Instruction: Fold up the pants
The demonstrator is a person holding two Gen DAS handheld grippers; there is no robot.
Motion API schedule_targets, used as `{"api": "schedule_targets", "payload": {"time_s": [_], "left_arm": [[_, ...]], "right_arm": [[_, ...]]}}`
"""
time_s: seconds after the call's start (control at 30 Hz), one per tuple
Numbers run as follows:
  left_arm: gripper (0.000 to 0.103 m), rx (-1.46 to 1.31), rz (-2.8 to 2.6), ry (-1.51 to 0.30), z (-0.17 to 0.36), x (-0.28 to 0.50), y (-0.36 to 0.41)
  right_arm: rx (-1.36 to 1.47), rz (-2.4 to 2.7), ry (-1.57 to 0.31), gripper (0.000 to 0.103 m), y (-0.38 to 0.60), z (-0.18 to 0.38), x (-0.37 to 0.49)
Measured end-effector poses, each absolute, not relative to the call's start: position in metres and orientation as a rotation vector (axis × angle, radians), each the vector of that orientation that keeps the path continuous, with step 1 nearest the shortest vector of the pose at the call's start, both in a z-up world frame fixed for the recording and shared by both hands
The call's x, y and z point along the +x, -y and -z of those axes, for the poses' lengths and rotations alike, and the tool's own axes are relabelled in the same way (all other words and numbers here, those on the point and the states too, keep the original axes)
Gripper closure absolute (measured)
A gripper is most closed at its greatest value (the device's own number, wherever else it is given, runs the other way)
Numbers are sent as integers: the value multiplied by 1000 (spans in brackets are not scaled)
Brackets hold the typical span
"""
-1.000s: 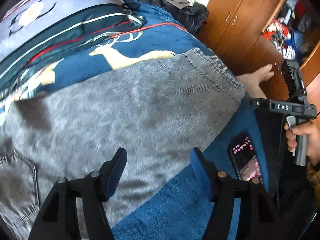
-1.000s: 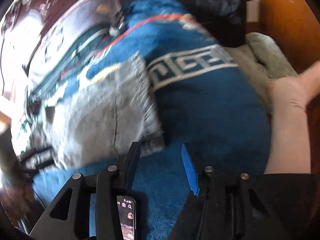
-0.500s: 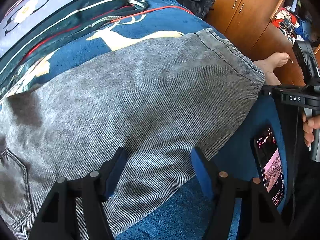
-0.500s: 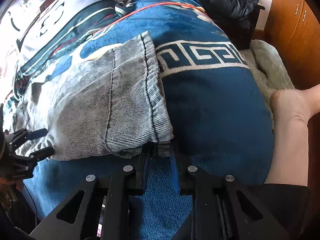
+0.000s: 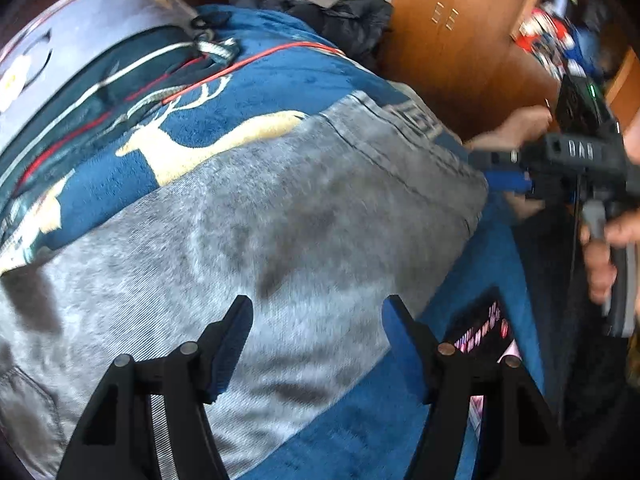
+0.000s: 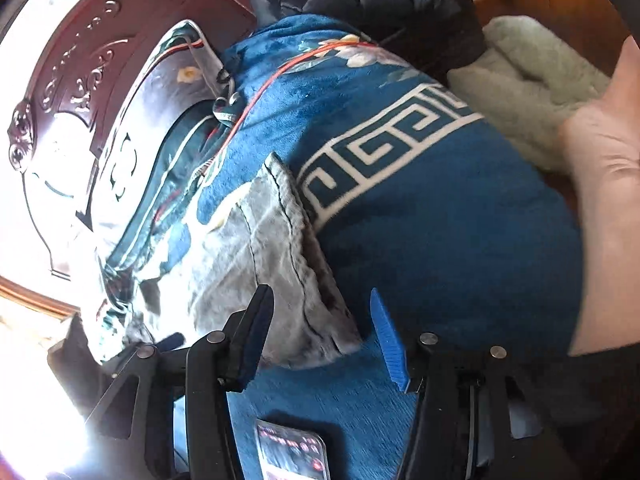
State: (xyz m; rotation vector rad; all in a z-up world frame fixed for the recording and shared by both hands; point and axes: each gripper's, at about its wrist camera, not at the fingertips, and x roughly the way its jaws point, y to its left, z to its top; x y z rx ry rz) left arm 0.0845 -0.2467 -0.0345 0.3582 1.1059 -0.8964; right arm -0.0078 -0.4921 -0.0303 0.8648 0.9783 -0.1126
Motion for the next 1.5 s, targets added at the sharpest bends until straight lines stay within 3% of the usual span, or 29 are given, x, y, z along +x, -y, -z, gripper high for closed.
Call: {"api": "schedule_targets", "payload": {"time_s": [0.2,0.3,0.37,0.4,0.47,0.57,0.7,0.93,0.97,1.03,1.17,1.27,1.5], "left_arm": [[34,177,810,-1168,40,120,260],[35,237,765,-1261,69,127,274],[33,342,766,-1191,75,116,283],[32,368,760,-1173,74,113,286],[32,328,760,-1179,70,114,283],[33,185,780,-1190,58,122,267],[33,155,749,-1154,50,125,258],[33,390,691,-1132,72,112,280],[34,367,693,-1139,69,114,277],[46,323,702,-1125,58,114,268],[54,304,661,-1041,40,112,248],[63,346,611,-1113,61,125,238],[63,337,627,-1103,63,129,237]], "right_arm": [[918,62,-1036,52,496,52,21],[969,-4,-1070,52,495,70,34],[1027,-39,-1072,53,498,79,40],[1043,-57,-1077,56,499,83,44],[1055,-49,-1089,76,503,87,45],[1104,-45,-1075,84,508,91,40],[1087,-36,-1064,84,505,82,39],[933,-16,-1110,80,485,80,49],[914,-4,-1108,83,483,77,49],[848,27,-1087,87,476,67,48],[799,38,-1023,90,467,48,44],[747,20,-967,91,458,27,43],[639,-32,-924,91,420,-2,52]]}}
